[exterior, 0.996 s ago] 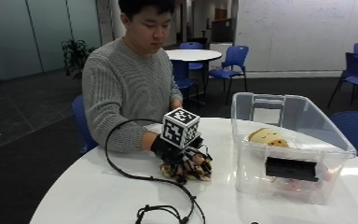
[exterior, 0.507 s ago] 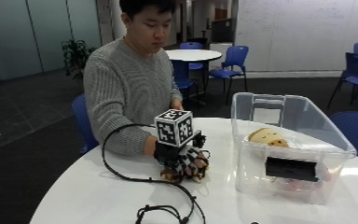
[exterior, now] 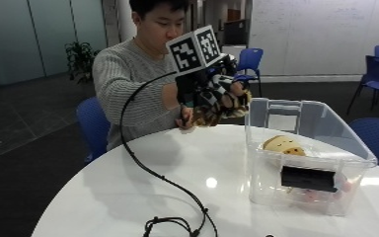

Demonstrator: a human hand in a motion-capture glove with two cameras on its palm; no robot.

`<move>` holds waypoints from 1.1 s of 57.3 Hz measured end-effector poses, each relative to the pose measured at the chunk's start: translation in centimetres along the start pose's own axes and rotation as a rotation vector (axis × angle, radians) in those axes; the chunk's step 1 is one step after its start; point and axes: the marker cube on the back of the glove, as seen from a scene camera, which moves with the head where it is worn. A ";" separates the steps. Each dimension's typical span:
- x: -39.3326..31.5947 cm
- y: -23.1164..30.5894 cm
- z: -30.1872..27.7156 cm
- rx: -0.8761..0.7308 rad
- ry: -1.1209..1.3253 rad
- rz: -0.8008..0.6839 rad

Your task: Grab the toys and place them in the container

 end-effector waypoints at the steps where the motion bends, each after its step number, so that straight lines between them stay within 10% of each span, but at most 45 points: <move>1: -0.4 -0.3 0.2 -0.004 0.004 -0.007; 28: -15.5 -9.5 6.8 -0.085 0.033 -0.132; 63: -13.8 -4.6 11.6 -0.372 -0.012 -0.197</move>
